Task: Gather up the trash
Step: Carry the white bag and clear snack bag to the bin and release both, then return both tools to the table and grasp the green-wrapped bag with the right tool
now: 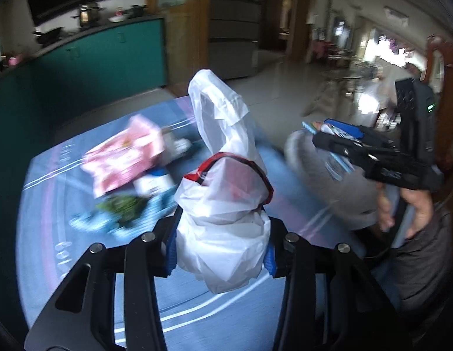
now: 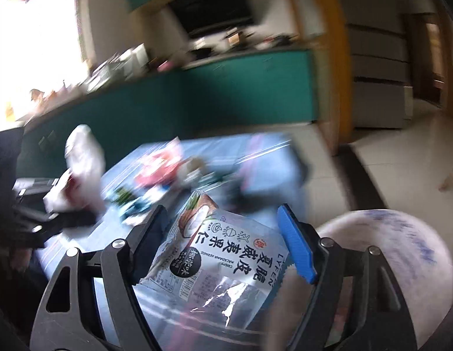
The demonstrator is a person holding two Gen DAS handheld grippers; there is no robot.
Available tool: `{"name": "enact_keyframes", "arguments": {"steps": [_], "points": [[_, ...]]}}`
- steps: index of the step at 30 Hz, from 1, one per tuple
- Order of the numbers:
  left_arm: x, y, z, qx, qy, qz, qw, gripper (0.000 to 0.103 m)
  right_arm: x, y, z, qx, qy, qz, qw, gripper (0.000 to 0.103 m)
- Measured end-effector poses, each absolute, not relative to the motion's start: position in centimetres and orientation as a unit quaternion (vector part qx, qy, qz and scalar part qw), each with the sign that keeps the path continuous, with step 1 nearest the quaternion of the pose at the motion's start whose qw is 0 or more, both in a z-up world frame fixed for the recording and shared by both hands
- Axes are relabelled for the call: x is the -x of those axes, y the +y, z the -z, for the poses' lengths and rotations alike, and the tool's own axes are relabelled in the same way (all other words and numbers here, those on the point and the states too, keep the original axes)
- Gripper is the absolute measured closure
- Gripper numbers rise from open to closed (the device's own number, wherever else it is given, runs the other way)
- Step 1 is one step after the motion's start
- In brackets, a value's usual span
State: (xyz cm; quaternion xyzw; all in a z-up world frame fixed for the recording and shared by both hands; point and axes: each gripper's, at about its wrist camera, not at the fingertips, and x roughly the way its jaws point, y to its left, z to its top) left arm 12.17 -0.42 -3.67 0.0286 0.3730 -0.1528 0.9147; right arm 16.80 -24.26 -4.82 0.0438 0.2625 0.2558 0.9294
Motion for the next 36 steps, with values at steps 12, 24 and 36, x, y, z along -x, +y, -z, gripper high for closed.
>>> {"name": "enact_keyframes", "arguments": {"steps": [12, 24, 36], "points": [[-18.3, -15.6, 5.5, -0.071, 0.42, 0.295, 0.855, 0.058, -16.2, -35.3, 4.0, -0.105, 0.245, -0.086, 0.96, 0.027], [-20.0, -16.5, 7.2, -0.065, 0.427, 0.28, 0.857, 0.016, -16.5, -37.0, 5.3, -0.099, 0.266, -0.037, 0.958, 0.026], [-19.7, -0.3, 1.5, -0.061, 0.34, 0.014, 0.938, 0.01, -17.2, -31.4, 5.6, -0.063, 0.284, -0.101, 0.951, 0.009]]}}
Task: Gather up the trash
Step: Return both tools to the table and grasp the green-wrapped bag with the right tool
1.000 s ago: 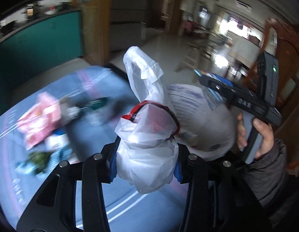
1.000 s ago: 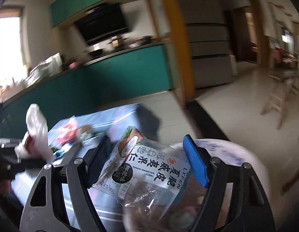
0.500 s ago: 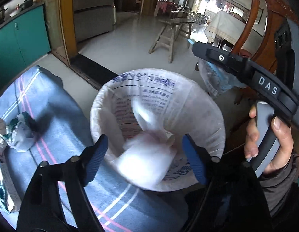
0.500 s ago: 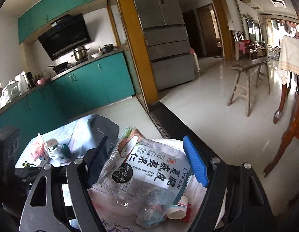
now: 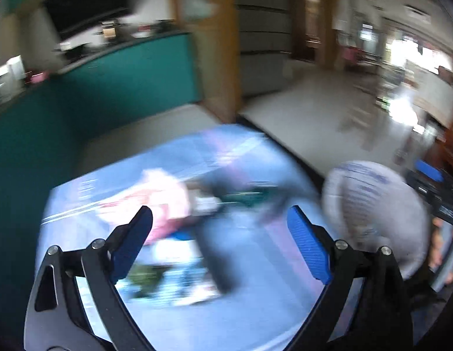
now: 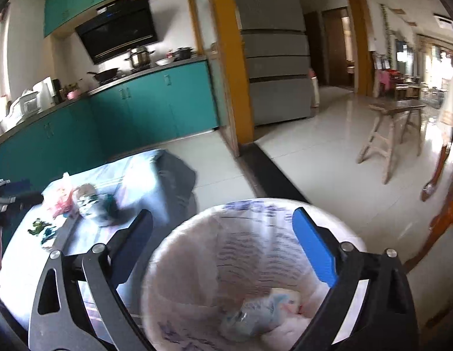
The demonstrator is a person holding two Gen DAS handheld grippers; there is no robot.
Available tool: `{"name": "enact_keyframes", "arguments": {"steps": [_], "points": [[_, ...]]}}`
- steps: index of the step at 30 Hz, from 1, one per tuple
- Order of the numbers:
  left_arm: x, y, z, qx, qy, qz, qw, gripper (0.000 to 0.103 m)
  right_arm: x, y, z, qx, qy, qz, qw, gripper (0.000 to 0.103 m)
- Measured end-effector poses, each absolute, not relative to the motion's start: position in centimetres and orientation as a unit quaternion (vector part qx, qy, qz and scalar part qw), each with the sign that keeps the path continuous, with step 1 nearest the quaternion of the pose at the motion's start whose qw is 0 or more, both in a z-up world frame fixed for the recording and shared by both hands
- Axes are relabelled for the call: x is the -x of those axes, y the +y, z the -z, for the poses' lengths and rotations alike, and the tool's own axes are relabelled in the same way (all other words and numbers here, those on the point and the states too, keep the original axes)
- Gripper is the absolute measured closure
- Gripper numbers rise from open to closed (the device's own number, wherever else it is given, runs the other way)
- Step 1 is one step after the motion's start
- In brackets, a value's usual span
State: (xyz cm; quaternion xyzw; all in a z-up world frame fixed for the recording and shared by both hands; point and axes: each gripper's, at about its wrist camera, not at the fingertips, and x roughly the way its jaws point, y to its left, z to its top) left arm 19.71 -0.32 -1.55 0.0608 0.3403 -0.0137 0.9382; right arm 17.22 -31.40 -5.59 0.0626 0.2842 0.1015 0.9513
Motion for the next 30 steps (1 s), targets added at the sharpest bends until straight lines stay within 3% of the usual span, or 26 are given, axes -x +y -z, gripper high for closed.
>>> {"name": "enact_keyframes", "arguments": {"steps": [6, 17, 18, 20, 23, 30], "points": [[-19.2, 8.8, 1.4, -0.003, 0.356, -0.086, 0.93, 0.009, -21.1, -22.5, 6.0, -0.051, 0.331, -0.221, 0.916, 0.009], [-17.5, 16.0, 5.3, 0.095, 0.424, -0.074, 0.897, 0.007, -26.3, -8.5, 9.5, 0.055, 0.373, -0.276, 0.884, 0.01], [-17.5, 16.4, 5.7, 0.11, 0.432, -0.066, 0.893, 0.007, -26.3, -8.2, 9.7, 0.061, 0.373, -0.277, 0.883, 0.014], [-17.5, 16.9, 6.4, 0.123, 0.442, -0.063, 0.886, 0.007, -26.1, -7.9, 9.8, 0.063, 0.375, -0.285, 0.88, 0.035], [-17.7, 17.0, 7.3, 0.135, 0.457, -0.065, 0.877, 0.007, -25.3, -8.3, 9.7, 0.049, 0.373, -0.301, 0.876, 0.046], [-18.8, 14.9, 8.8, 0.155, 0.484, -0.036, 0.86, 0.007, -22.6, -11.4, 7.9, 0.001, 0.35, -0.359, 0.866, 0.047]]}}
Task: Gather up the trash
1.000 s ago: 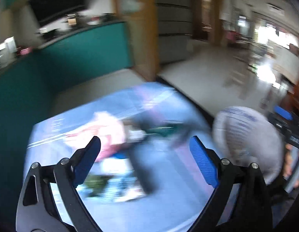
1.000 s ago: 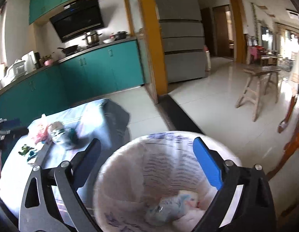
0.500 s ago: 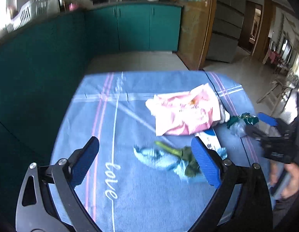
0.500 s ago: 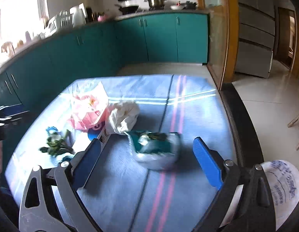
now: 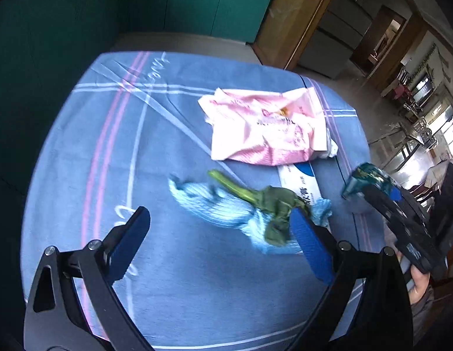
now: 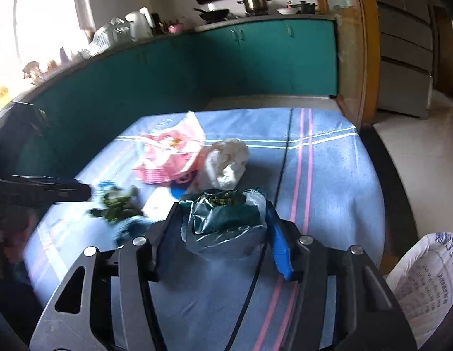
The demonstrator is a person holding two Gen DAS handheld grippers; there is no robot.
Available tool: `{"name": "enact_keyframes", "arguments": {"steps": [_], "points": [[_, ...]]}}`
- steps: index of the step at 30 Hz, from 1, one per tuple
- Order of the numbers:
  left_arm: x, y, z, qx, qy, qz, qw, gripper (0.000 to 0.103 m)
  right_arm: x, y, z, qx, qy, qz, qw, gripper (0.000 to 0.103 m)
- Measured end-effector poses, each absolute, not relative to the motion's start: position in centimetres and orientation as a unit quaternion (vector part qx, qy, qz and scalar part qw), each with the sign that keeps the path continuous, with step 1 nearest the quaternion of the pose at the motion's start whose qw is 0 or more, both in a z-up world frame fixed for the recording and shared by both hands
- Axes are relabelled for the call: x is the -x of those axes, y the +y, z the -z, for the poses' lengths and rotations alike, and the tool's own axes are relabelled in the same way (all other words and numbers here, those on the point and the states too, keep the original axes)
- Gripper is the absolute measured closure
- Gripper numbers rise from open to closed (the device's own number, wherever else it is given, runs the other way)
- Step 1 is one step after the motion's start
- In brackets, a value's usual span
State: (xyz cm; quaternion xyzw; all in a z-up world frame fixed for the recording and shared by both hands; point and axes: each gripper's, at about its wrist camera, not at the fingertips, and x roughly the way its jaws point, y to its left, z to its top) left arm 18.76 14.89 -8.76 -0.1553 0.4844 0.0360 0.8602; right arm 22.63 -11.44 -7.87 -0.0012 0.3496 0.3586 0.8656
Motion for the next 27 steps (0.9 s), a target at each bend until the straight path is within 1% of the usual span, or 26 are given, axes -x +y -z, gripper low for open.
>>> {"name": "enact_keyframes", "arguments": {"steps": [1, 3, 4, 6, 7, 9, 11, 16, 17, 18, 19, 20, 22, 23, 24, 25, 26, 27], "points": [[-18.9, 14.7, 9.0, 0.16, 0.486, -0.036, 0.859, 0.008, -22.2, -11.7, 7.6, 0.003, 0.344, -0.369, 0.864, 0.046], [-19.4, 14.4, 9.6, 0.169, 0.493, -0.038, 0.853, 0.015, -21.5, -12.0, 7.5, 0.011, 0.338, -0.379, 0.861, 0.042], [-19.6, 14.5, 9.8, 0.175, 0.495, -0.038, 0.85, 0.017, -21.2, -12.1, 7.5, 0.016, 0.337, -0.382, 0.86, 0.04], [-19.8, 14.8, 10.2, 0.189, 0.498, -0.041, 0.845, 0.027, -20.8, -12.3, 7.8, 0.022, 0.339, -0.383, 0.859, 0.038], [-20.0, 15.0, 10.3, 0.198, 0.497, -0.039, 0.844, 0.028, -20.7, -12.5, 7.9, 0.022, 0.341, -0.384, 0.858, 0.036], [-20.1, 15.1, 10.5, 0.209, 0.493, -0.037, 0.844, 0.034, -20.7, -12.8, 8.1, 0.019, 0.346, -0.384, 0.856, 0.033], [-20.4, 15.0, 10.7, 0.207, 0.489, -0.031, 0.847, 0.038, -20.5, -13.0, 8.0, 0.017, 0.346, -0.383, 0.856, 0.032], [-20.5, 15.6, 10.6, 0.23, 0.478, -0.03, 0.847, 0.038, -20.2, -13.0, 7.7, 0.018, 0.339, -0.385, 0.858, 0.028], [-20.5, 15.8, 10.4, 0.23, 0.473, -0.034, 0.85, 0.04, -20.2, -12.9, 7.6, 0.018, 0.338, -0.384, 0.859, 0.027], [-20.4, 16.0, 10.3, 0.229, 0.468, -0.04, 0.853, 0.049, -20.2, -12.9, 7.7, 0.018, 0.338, -0.384, 0.859, 0.027], [-20.3, 16.2, 10.1, 0.225, 0.462, -0.045, 0.856, 0.054, -20.2, -12.8, 7.7, 0.018, 0.339, -0.384, 0.859, 0.027], [-20.2, 16.4, 10.1, 0.223, 0.461, -0.048, 0.857, 0.061, -20.2, -12.8, 7.7, 0.019, 0.339, -0.384, 0.859, 0.027], [-20.3, 16.7, 10.5, 0.225, 0.468, -0.048, 0.853, 0.063, -20.2, -12.7, 7.9, 0.02, 0.341, -0.382, 0.859, 0.027], [-20.4, 16.7, 10.8, 0.23, 0.472, -0.044, 0.85, 0.068, -20.2, -12.6, 7.9, 0.02, 0.342, -0.382, 0.858, 0.027], [-20.5, 16.8, 11.0, 0.232, 0.475, -0.04, 0.848, 0.082, -20.2, -12.6, 8.0, 0.02, 0.343, -0.382, 0.858, 0.027], [-20.5, 16.7, 11.1, 0.23, 0.479, -0.034, 0.846, 0.09, -20.2, -12.5, 8.0, 0.021, 0.343, -0.381, 0.858, 0.027], [-20.4, 16.6, 10.8, 0.226, 0.478, -0.028, 0.848, 0.096, -20.2, -12.4, 8.1, 0.023, 0.343, -0.379, 0.859, 0.027], [-20.1, 16.6, 10.3, 0.226, 0.472, -0.024, 0.852, 0.098, -20.2, -12.4, 8.1, 0.024, 0.343, -0.378, 0.859, 0.027]]}}
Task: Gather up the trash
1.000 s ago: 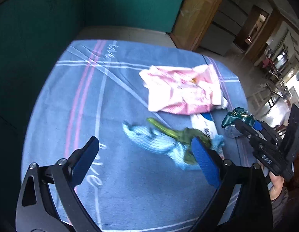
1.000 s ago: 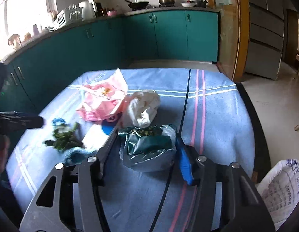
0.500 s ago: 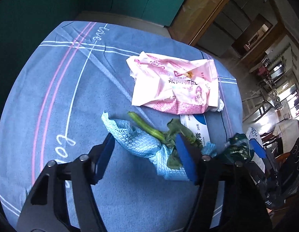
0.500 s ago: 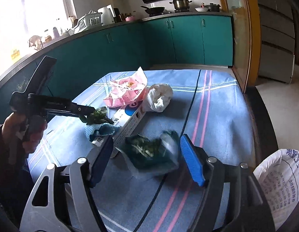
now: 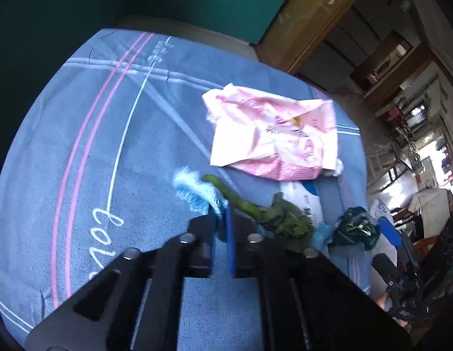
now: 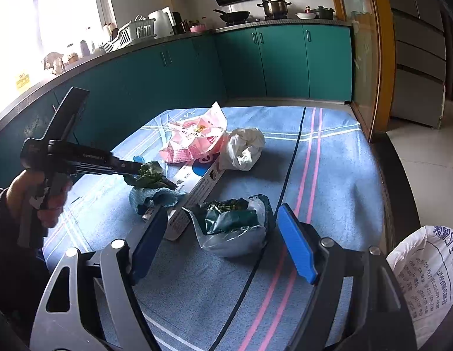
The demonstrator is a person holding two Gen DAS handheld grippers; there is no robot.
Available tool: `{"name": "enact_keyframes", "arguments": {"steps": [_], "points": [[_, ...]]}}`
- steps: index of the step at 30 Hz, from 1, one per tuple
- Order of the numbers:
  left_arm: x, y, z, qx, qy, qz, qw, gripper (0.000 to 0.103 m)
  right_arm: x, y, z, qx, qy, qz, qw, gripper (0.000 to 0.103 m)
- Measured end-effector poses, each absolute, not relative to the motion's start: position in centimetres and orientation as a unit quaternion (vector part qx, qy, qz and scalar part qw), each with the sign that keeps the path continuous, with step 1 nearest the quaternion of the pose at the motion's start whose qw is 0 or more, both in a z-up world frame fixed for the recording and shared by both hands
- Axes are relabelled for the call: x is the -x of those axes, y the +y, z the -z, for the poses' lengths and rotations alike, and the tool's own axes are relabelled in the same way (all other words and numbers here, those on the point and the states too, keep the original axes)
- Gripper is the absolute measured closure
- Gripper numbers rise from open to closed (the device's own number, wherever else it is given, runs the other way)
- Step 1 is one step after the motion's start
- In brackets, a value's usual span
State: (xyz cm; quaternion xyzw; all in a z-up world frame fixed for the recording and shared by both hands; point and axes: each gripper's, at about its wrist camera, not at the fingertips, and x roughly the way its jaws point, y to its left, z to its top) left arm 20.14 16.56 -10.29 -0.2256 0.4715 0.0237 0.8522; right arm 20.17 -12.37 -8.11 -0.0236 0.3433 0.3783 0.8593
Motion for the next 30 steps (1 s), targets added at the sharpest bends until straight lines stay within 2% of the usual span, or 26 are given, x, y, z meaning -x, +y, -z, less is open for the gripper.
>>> {"name": "enact_keyframes", "arguments": {"steps": [6, 12, 17, 19, 20, 21, 23, 25, 27, 30], "points": [[-17.0, 15.4, 4.0, 0.21, 0.354, 0.067, 0.909, 0.098, -20.2, -12.5, 8.2, 0.024, 0.344, -0.377, 0.86, 0.027], [-13.8, 14.1, 0.4, 0.192, 0.264, 0.157, 0.932, 0.098, -20.2, -12.5, 8.3, 0.023, 0.345, -0.375, 0.86, 0.027], [-14.0, 13.7, 0.1, 0.188, 0.26, 0.148, 0.936, 0.098, -20.2, -12.3, 8.4, 0.024, 0.346, -0.376, 0.859, 0.027], [-14.8, 13.9, 1.0, 0.186, 0.28, 0.117, 0.934, 0.08, -20.1, -12.2, 8.5, 0.025, 0.346, -0.375, 0.859, 0.027], [-14.8, 14.2, 1.2, 0.187, 0.287, 0.103, 0.934, 0.056, -20.1, -12.2, 8.5, 0.026, 0.346, -0.376, 0.859, 0.027], [-14.9, 14.4, 1.6, 0.19, 0.292, 0.083, 0.934, 0.042, -20.1, -12.1, 8.5, 0.026, 0.347, -0.376, 0.859, 0.027], [-15.5, 15.1, 2.4, 0.194, 0.314, 0.042, 0.928, 0.041, -20.0, -12.1, 8.5, 0.027, 0.346, -0.374, 0.86, 0.022], [-16.3, 15.4, 3.5, 0.193, 0.349, 0.031, 0.917, 0.038, -20.0, -12.0, 8.6, 0.028, 0.346, -0.374, 0.86, 0.021], [-17.2, 15.4, 4.9, 0.189, 0.395, 0.011, 0.899, 0.03, -20.0, -11.9, 8.6, 0.03, 0.347, -0.372, 0.86, 0.021], [-18.3, 15.6, 7.2, 0.181, 0.461, -0.018, 0.869, 0.03, -19.9, -11.7, 8.8, 0.038, 0.347, -0.368, 0.862, 0.021]]}}
